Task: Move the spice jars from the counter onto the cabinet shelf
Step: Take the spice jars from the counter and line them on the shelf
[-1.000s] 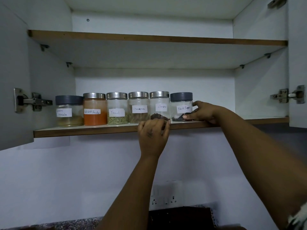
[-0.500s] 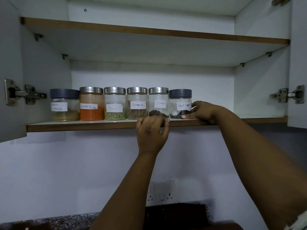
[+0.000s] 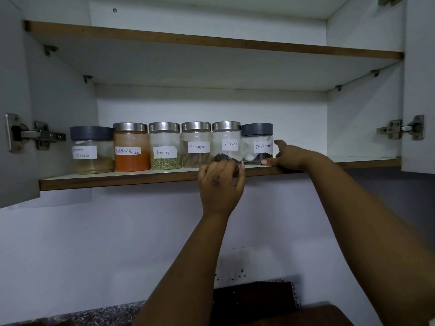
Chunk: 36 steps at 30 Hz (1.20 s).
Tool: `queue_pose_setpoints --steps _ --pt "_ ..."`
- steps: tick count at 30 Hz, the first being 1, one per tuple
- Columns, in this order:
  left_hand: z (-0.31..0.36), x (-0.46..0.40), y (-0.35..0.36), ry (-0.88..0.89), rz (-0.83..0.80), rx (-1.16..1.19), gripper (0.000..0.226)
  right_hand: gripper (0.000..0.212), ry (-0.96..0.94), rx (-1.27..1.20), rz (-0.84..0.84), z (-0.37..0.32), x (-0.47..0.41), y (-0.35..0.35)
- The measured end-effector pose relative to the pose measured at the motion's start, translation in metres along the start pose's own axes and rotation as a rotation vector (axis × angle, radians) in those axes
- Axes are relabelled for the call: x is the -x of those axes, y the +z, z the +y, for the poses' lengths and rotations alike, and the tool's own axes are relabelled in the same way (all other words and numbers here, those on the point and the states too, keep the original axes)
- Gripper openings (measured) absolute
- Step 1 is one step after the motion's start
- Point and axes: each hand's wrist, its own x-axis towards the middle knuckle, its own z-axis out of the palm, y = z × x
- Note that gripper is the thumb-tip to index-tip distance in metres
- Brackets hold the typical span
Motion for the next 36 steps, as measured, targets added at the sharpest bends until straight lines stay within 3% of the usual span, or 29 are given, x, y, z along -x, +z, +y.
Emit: queue_pose_setpoints --steps 4,8,12,15,18,23,27,30,32,34,36 --pt "-0.004 0.001 0.002 0.038 -0.006 -0.012 0.022 0.074 -0.002 0.206 0.248 0.013 0.030 0.027" --pt "-0.008 0.006 0.000 0.118 -0.009 -0.008 0.020 0.053 -0.133 0.208 0.525 0.021 0.057 0.062" --pt "-0.004 0.033 -0.007 0.114 -0.143 0.057 0.050 0.066 -0.207 0.162 0.683 0.028 0.094 0.107" --pt "-0.003 0.089 -0.019 -0.039 -0.199 0.174 0.062 0.060 -0.171 0.121 0.685 0.044 0.133 0.159" --pt "0.007 0.181 -0.030 -0.246 -0.381 0.204 0.071 0.059 -0.024 0.133 0.581 0.076 0.183 0.221" --pt "0.035 0.319 -0.068 -0.557 -0.807 0.271 0.067 0.060 0.300 0.298 0.209 0.140 0.276 0.299" --pt "0.048 0.398 -0.098 -0.610 -1.045 0.310 0.073 0.073 0.471 0.299 0.081 0.176 0.342 0.335" --pt "0.055 0.437 -0.117 -0.584 -1.223 0.324 0.085 0.109 0.560 0.262 -0.159 0.194 0.374 0.345" --pt "0.059 0.457 -0.129 -0.552 -1.307 0.328 0.085 0.120 0.546 0.267 -0.349 0.201 0.387 0.353" --pt "0.063 0.470 -0.140 -0.555 -1.359 0.296 0.080 0.111 0.501 0.236 -0.437 0.207 0.397 0.363" --pt "0.067 0.477 -0.149 -0.561 -1.376 0.199 0.075 0.098 0.467 0.145 -0.407 0.213 0.400 0.368"
